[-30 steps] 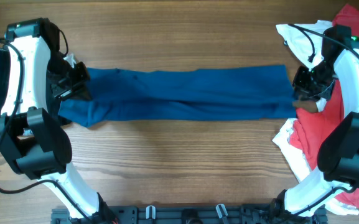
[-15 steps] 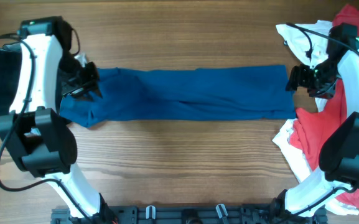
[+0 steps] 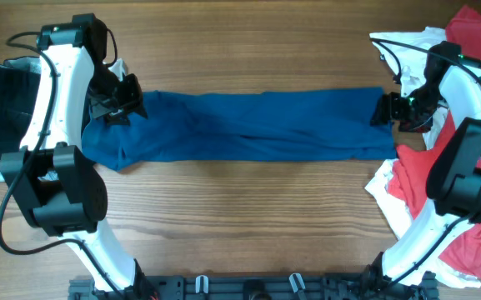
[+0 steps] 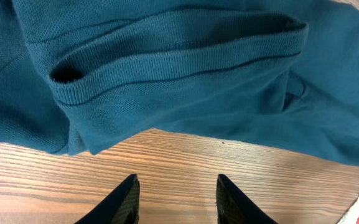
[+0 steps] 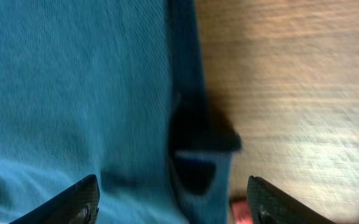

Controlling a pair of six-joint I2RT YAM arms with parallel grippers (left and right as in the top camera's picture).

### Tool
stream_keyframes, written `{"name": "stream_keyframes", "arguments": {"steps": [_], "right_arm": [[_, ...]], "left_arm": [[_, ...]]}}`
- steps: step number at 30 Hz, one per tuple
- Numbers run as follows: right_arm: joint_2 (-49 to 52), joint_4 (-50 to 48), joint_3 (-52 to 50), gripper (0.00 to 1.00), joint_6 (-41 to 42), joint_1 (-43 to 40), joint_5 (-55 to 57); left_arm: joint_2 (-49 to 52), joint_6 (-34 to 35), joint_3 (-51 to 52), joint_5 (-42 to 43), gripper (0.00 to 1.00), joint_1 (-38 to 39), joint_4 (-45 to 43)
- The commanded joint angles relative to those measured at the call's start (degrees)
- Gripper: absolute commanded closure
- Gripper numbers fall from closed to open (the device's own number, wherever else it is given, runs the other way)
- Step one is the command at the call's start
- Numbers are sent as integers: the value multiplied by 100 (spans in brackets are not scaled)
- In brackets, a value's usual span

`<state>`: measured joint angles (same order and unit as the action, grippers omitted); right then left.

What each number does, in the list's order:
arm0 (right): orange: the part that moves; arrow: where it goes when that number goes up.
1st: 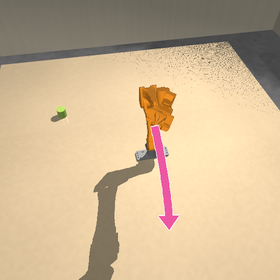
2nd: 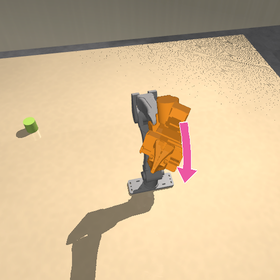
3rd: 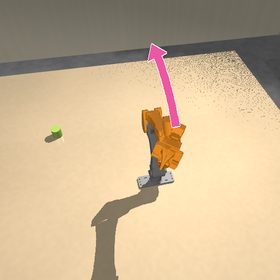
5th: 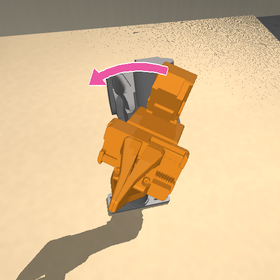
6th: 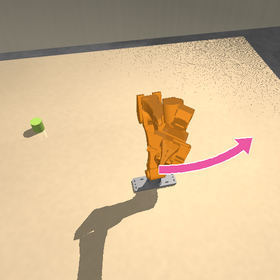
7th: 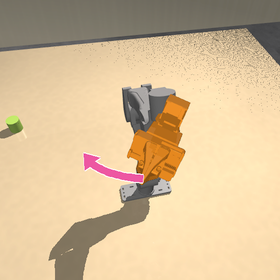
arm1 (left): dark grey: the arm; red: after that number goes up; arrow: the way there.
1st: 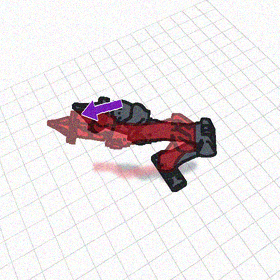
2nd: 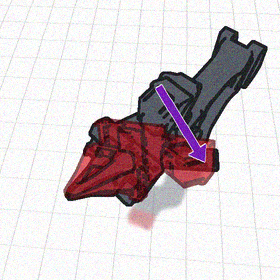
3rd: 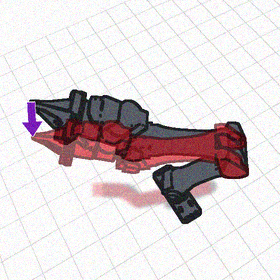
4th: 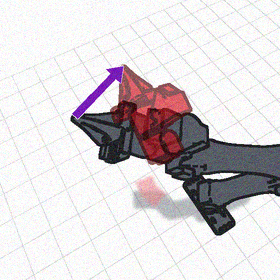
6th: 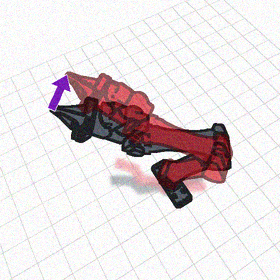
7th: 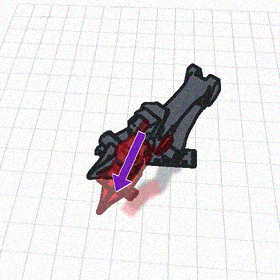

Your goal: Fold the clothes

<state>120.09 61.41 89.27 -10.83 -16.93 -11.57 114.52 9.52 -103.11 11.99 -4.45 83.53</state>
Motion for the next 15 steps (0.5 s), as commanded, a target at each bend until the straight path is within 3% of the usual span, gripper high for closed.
{"name": "stream_keyframes", "arguments": {"steps": [1, 9, 10, 13, 15], "right_arm": [[271, -57, -70, 23, -271, -2, -564], [619, -103, -85, 22, -273, 37, -1058], [640, -105, -85, 25, -304, 52, -1056], [645, -118, -85, 45, -380, 68, -1158], [645, -111, -85, 46, -404, 70, -1320]], "left_arm": [[-170, 20, 15, 31, 60, -15, -2], [-170, 17, 15, 33, 60, -15, 4], [-170, 17, 15, 33, 60, -15, 4], [-170, 17, 15, 33, 60, -15, 17], [-170, 17, 15, 33, 60, -15, 44]]}}
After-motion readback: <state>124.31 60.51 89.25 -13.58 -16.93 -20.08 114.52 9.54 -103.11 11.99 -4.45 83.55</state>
